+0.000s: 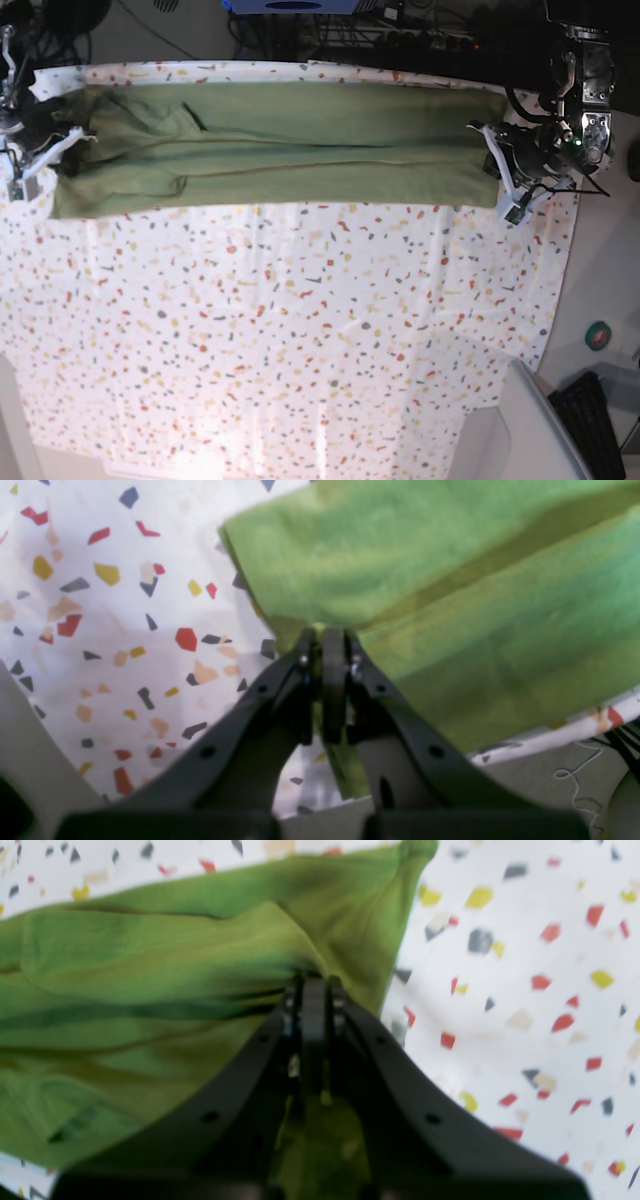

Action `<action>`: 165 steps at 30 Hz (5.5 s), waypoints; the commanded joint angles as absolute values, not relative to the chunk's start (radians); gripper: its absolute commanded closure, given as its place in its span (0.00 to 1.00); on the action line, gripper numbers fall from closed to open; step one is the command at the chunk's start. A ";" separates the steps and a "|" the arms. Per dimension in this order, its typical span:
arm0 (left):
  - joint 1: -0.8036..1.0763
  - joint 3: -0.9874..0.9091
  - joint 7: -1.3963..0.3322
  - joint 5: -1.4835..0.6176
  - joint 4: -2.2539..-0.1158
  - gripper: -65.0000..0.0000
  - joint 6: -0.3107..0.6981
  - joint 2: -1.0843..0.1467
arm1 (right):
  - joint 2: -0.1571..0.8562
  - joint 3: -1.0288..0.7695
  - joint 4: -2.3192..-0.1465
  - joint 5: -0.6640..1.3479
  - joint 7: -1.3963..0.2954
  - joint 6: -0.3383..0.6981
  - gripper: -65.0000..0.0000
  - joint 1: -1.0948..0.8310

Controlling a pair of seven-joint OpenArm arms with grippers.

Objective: Layout the t-shirt on the table in an organized manner, then fold the t-shirt properly
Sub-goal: 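Hold both ends and fold the shirt's side edge over lengthwise with both grippers, then release the shirt and raise both grippers away, then regrasp the shirt's folded edge with the right gripper at the collar end, then grasp the hem end of the folded strip with the left gripper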

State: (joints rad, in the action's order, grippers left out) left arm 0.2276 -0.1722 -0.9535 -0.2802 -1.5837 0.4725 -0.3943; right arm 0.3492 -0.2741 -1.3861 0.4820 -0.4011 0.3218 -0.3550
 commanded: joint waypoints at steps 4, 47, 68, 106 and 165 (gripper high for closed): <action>0.222 -0.182 -0.944 -0.275 -1.598 1.00 0.473 -0.414 | 0.357 -0.289 -1.405 0.490 -0.394 0.317 0.76 -0.344; 0.297 -0.734 -0.940 -0.657 -1.563 1.00 0.475 -0.364 | 0.274 -0.351 -1.270 0.257 -0.553 0.325 1.00 -0.097; 0.274 -0.733 -0.938 -0.587 -1.521 1.00 0.475 -0.364 | 0.251 -0.358 -1.543 0.254 -0.656 0.361 1.00 -0.243; 0.272 -0.736 -0.937 -0.588 -1.511 1.00 0.475 -0.364 | 0.188 -0.306 -1.531 0.154 -0.700 0.441 1.00 -0.246; 0.035 -0.275 -0.768 -0.292 -1.241 1.00 0.472 -0.219 | 0.217 -0.354 -1.233 0.150 -0.595 0.440 1.00 -0.085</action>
